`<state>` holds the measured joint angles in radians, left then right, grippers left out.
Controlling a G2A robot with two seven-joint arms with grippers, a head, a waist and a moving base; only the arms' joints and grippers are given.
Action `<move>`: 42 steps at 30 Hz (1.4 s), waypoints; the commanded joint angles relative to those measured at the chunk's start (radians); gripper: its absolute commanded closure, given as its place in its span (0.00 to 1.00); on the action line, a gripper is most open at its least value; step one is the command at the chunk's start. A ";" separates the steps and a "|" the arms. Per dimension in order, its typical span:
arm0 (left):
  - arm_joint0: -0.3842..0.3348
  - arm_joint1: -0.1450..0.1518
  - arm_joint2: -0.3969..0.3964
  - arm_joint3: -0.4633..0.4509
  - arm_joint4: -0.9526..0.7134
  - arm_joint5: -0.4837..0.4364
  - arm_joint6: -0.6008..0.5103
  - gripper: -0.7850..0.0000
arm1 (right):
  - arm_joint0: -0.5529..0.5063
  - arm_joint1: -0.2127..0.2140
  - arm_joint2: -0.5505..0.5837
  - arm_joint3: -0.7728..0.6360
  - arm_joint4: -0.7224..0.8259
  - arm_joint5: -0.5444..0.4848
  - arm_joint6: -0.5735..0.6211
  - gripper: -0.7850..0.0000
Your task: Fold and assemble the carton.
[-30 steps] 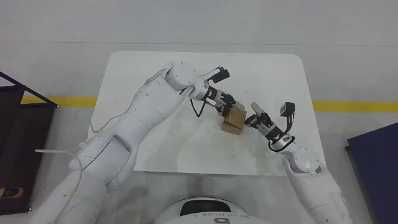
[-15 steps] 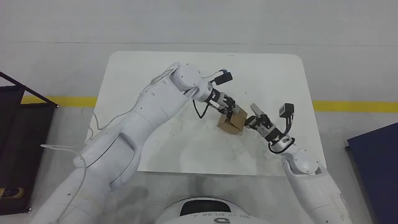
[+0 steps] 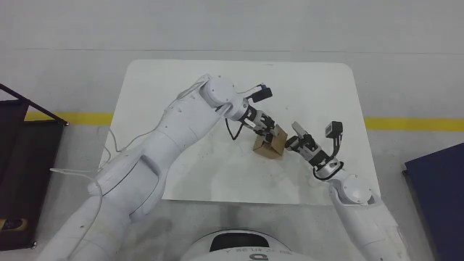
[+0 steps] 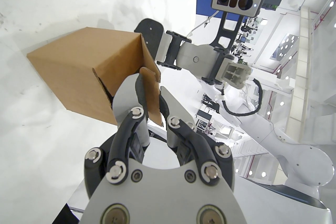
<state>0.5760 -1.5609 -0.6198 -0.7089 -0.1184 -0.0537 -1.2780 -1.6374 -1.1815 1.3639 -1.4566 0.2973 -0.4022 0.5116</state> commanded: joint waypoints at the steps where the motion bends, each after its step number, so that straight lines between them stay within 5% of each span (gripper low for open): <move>1: -0.001 -0.001 0.002 0.002 0.002 0.003 -0.003 1.00 | -0.001 0.000 0.000 -0.001 -0.001 0.000 -0.001 0.00; 19: 0.008 -0.017 0.027 0.018 0.057 0.002 0.040 1.00 | -0.001 -0.001 -0.006 0.000 -0.007 0.002 -0.004 0.00; 42: 0.160 0.037 -0.178 -0.035 -0.200 -0.225 0.153 1.00 | 0.011 -0.003 -0.014 0.016 0.005 -0.004 -0.007 0.00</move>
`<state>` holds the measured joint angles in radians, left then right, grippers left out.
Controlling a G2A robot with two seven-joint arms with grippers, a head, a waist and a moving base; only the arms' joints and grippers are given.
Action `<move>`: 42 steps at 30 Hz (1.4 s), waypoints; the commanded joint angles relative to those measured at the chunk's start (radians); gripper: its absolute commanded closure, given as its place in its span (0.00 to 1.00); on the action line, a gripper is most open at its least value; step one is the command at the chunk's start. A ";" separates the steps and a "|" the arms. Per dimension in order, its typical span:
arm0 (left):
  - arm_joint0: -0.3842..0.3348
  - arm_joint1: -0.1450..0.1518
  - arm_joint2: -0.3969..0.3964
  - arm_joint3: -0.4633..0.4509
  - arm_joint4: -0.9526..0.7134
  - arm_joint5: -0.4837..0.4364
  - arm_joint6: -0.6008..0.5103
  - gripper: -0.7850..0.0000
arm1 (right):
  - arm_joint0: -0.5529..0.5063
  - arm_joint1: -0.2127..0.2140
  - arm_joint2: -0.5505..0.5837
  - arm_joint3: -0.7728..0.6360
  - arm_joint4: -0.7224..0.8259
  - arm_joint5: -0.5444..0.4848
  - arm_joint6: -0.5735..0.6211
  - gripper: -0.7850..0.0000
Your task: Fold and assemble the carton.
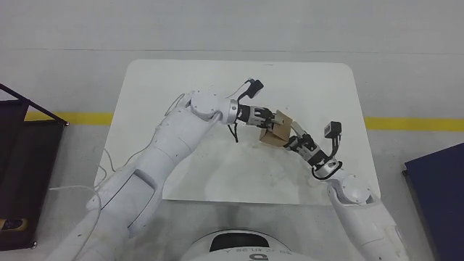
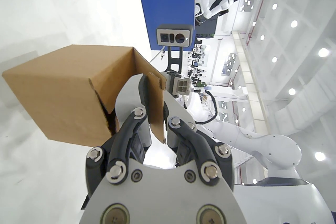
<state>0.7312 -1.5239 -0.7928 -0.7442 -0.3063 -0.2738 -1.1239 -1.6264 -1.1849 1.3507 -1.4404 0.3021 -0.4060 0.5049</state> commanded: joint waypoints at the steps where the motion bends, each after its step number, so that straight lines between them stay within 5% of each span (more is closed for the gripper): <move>1: 0.010 0.001 -0.011 0.000 -0.029 -0.012 -0.003 1.00 | 0.000 0.000 -0.001 0.000 0.000 0.001 -0.001 0.00; 9: 0.017 0.004 -0.034 0.019 -0.083 -0.037 -0.052 1.00 | 0.004 -0.001 -0.006 -0.002 -0.001 0.005 -0.003 0.00; 16: -0.026 0.004 -0.002 0.023 0.013 0.058 -0.075 1.00 | 0.009 0.000 0.004 0.002 -0.001 0.010 -0.009 0.00; 30: -0.032 0.014 -0.003 -0.003 0.069 0.102 -0.060 1.00 | 0.008 0.008 0.067 -0.003 0.006 0.018 -0.018 0.00; 42: -0.031 0.039 -0.035 -0.090 0.094 0.210 -0.098 1.00 | 0.046 0.007 0.032 0.029 -0.032 0.095 0.022 0.00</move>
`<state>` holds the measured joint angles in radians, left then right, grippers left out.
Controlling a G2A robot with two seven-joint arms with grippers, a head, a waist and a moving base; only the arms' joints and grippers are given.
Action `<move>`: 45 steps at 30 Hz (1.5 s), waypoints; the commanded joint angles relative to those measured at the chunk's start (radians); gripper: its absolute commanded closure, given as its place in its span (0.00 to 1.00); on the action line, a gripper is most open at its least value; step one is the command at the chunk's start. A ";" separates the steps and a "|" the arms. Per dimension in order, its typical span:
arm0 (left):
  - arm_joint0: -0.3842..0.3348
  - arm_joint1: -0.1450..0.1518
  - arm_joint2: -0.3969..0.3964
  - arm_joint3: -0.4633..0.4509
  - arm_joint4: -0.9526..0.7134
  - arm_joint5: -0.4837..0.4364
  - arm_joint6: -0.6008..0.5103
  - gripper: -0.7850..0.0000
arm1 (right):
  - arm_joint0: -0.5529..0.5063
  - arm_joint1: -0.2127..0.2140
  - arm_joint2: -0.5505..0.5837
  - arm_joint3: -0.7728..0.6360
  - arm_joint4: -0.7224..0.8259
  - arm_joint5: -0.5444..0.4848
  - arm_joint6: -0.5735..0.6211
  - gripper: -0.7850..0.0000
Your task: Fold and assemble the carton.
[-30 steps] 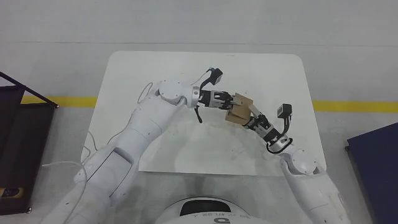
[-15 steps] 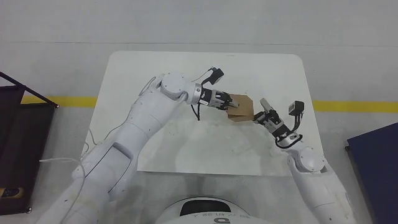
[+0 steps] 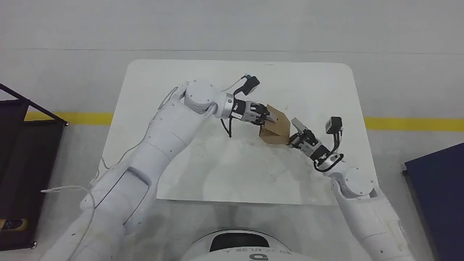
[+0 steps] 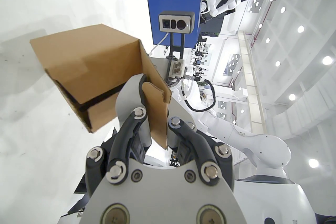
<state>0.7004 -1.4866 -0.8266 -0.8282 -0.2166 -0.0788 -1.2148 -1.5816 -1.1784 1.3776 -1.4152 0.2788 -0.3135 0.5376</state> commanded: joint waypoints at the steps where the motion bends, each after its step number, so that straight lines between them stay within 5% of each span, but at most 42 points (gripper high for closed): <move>1: -0.001 0.005 -0.002 -0.014 0.015 0.027 -0.014 1.00 | 0.003 0.003 0.017 0.008 -0.037 0.005 -0.034 0.00; 9: 0.013 0.030 -0.009 -0.103 0.085 0.113 -0.052 1.00 | -0.044 0.016 0.096 -0.065 -0.166 0.033 -0.155 0.00; 13: 0.010 0.034 0.025 -0.141 0.165 0.207 -0.062 1.00 | -0.075 0.016 0.091 -0.120 -0.051 0.010 -0.048 0.00; 18: 0.003 0.019 0.066 -0.109 0.156 0.206 -0.061 1.00 | -0.065 0.013 0.055 -0.106 0.010 0.018 0.036 0.00; 20: -0.002 0.012 0.078 -0.089 0.150 0.195 -0.057 0.42 | -0.059 0.012 0.042 -0.095 0.001 0.019 0.038 0.00; 21: -0.005 0.009 0.084 -0.079 0.144 0.188 -0.057 0.00 | -0.057 0.011 0.037 -0.089 -0.001 0.019 0.038 0.00; 28: -0.026 0.013 0.063 -0.070 0.118 0.127 -0.073 0.00 | -0.060 0.012 0.042 -0.048 0.025 0.010 0.049 0.00; 35: -0.005 0.063 -0.024 -0.206 0.185 0.155 -0.089 0.00 | -0.076 0.022 0.091 -0.037 0.016 0.009 0.066 0.00; 39: 0.093 0.105 -0.092 -0.305 0.199 0.120 -0.139 0.00 | -0.109 0.034 0.164 -0.057 0.053 -0.002 0.107 0.00; 45: 0.326 0.162 -0.264 -0.337 0.066 -0.127 -0.117 0.00 | -0.176 0.046 0.252 -0.165 0.231 -0.017 0.243 0.00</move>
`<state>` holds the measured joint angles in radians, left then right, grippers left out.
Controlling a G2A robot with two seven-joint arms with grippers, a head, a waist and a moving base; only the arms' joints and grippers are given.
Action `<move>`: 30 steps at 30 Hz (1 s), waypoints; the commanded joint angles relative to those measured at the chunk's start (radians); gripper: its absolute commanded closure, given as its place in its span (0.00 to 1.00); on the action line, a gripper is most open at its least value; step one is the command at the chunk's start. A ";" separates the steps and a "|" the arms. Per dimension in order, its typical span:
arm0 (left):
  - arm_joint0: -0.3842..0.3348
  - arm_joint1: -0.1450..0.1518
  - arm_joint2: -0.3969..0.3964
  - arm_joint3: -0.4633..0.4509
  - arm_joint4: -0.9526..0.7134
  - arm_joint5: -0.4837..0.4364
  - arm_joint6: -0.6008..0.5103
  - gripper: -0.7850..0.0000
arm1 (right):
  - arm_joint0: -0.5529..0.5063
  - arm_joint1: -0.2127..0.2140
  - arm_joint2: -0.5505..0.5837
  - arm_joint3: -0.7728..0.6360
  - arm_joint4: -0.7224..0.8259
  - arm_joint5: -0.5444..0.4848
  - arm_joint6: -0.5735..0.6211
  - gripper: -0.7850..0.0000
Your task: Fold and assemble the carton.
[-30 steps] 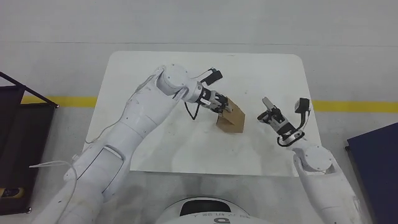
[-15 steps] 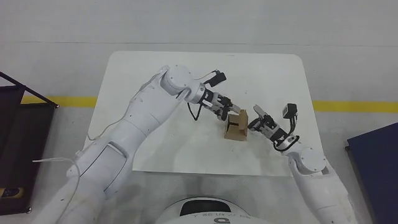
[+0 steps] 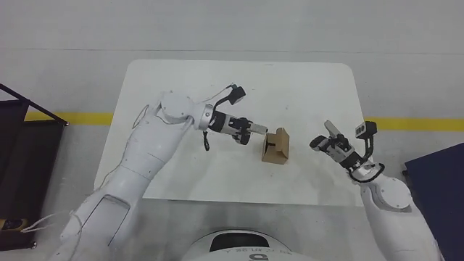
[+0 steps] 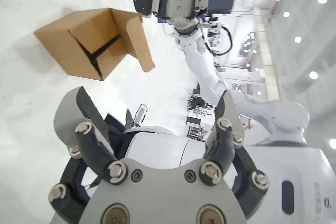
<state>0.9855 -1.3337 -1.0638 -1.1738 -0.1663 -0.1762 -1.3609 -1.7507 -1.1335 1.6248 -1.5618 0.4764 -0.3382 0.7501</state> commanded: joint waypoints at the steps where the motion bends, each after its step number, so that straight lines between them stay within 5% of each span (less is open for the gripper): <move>1: 0.066 0.015 -0.040 0.008 0.024 -0.042 0.051 0.00 | -0.011 0.002 0.005 -0.037 0.071 0.024 0.075 0.00; 16: 0.125 0.019 -0.055 -0.003 -0.029 -0.059 0.103 0.00 | -0.011 0.003 0.005 -0.044 0.085 0.033 0.094 0.00; 22: 0.177 0.005 -0.069 0.164 -0.371 -0.196 0.014 0.00 | -0.005 -0.008 -0.059 0.059 0.083 0.034 0.030 0.00; 26: 0.133 -0.014 -0.026 0.300 -0.406 -0.276 0.004 0.00 | -0.020 -0.014 -0.092 0.094 0.099 0.001 0.033 0.00; 27: 0.115 -0.020 -0.007 0.326 -0.386 -0.282 0.018 0.00 | -0.025 -0.015 -0.097 0.093 0.102 -0.004 0.036 0.02; 30: 0.063 -0.040 0.051 0.377 -0.341 -0.291 0.042 0.00 | -0.047 -0.014 -0.090 0.073 0.123 -0.017 0.057 0.27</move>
<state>1.0633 -1.3687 -1.0296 -0.8109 -0.5226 -0.4669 -1.3267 -1.7922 -1.1483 1.5308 -1.4822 0.5928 -0.3534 0.8004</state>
